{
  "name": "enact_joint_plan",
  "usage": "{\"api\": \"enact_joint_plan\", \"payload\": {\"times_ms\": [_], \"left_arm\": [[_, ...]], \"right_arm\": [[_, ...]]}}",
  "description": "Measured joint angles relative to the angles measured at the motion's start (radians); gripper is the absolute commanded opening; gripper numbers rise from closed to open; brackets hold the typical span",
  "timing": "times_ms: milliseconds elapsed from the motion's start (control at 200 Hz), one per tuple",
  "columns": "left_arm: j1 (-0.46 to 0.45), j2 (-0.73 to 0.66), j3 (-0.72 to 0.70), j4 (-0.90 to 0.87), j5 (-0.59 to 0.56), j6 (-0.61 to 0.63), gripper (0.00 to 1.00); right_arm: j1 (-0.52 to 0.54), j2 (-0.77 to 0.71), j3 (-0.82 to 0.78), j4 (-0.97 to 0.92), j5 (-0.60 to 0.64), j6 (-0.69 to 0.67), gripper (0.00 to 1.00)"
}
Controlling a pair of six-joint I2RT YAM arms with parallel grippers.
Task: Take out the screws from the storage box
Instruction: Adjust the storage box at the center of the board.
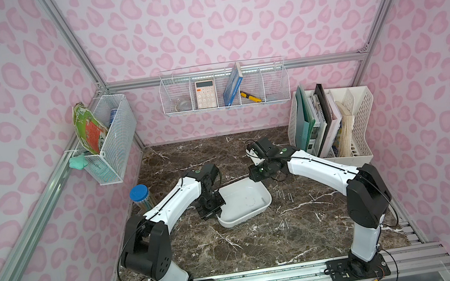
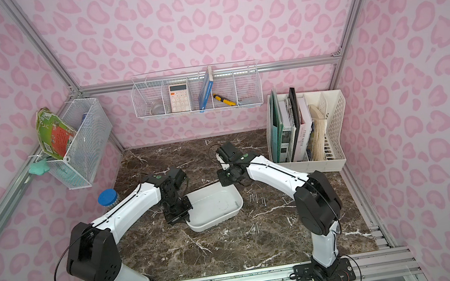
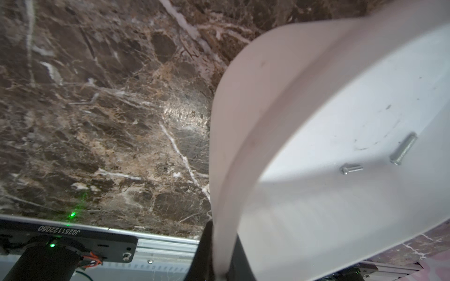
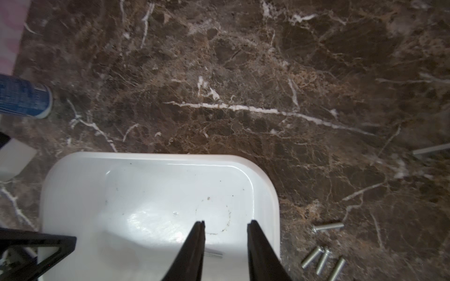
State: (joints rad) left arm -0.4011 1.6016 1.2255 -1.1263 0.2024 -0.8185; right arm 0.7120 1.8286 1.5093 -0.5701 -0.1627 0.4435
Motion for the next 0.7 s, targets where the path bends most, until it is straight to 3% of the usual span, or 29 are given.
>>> {"api": "enact_joint_plan", "payload": {"times_ms": [325,500,700], "left_arm": [[0.026,-0.010,0.154,-0.279,0.081,0.021,0.00],[0.049,0.005,0.185,-0.390,0.095,0.022,0.00],[0.058,0.070,0.209,-0.459,0.097,0.037,0.00]], "right_arm": [[-0.107,-0.064,-0.195,0.151,-0.349,0.139,0.40],[-0.100,-0.079,-0.209,0.190,-0.399,0.182,0.39],[-0.085,-0.074,-0.202,0.178,-0.371,0.182,0.38]]}}
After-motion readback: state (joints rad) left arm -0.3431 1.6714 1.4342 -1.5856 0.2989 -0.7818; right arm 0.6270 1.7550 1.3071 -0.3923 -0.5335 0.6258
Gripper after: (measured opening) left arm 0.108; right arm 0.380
